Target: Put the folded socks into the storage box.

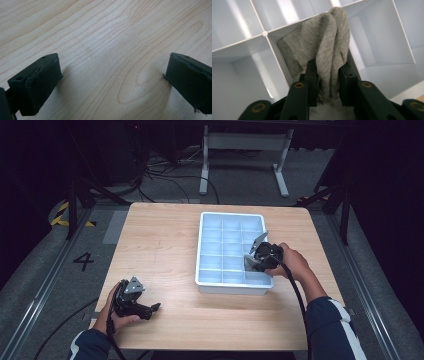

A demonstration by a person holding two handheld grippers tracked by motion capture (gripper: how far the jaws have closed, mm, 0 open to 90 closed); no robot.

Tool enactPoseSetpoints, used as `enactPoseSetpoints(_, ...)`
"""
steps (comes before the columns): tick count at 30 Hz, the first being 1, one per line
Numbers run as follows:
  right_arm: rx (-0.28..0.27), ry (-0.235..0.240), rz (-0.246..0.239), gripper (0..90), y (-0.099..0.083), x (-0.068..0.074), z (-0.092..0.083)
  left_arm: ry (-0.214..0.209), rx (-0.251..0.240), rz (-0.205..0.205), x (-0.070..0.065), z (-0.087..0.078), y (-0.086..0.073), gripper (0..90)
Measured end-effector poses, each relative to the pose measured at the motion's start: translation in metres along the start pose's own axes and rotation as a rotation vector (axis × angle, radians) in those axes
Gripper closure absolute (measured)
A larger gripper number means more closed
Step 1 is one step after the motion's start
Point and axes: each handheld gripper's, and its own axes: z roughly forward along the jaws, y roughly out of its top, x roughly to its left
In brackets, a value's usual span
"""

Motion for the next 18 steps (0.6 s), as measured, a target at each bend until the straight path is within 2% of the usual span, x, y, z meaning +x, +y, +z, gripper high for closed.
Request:
enactPoseSetpoints(4,-0.039,-0.002,0.028,65.9,-0.002,0.000,-0.004,0.000,0.000,-0.001,0.000,0.000,0.000,0.6)
enactPoseSetpoints(6,-0.093,0.001,0.056,62.4,-0.004,0.000,-0.009,0.001,0.001,0.000,0.000,0.000,0.000,0.6)
enactPoseSetpoints(12,-0.164,-0.013,0.069,57.7,-0.007,0.003,-0.020,0.000,0.000,0.000,0.000,0.000,0.000,0.6)
enactPoseSetpoints(18,-0.197,-0.027,0.074,52.8,-0.009,0.007,-0.025,0.001,0.001,0.000,0.000,0.000,0.000,0.6)
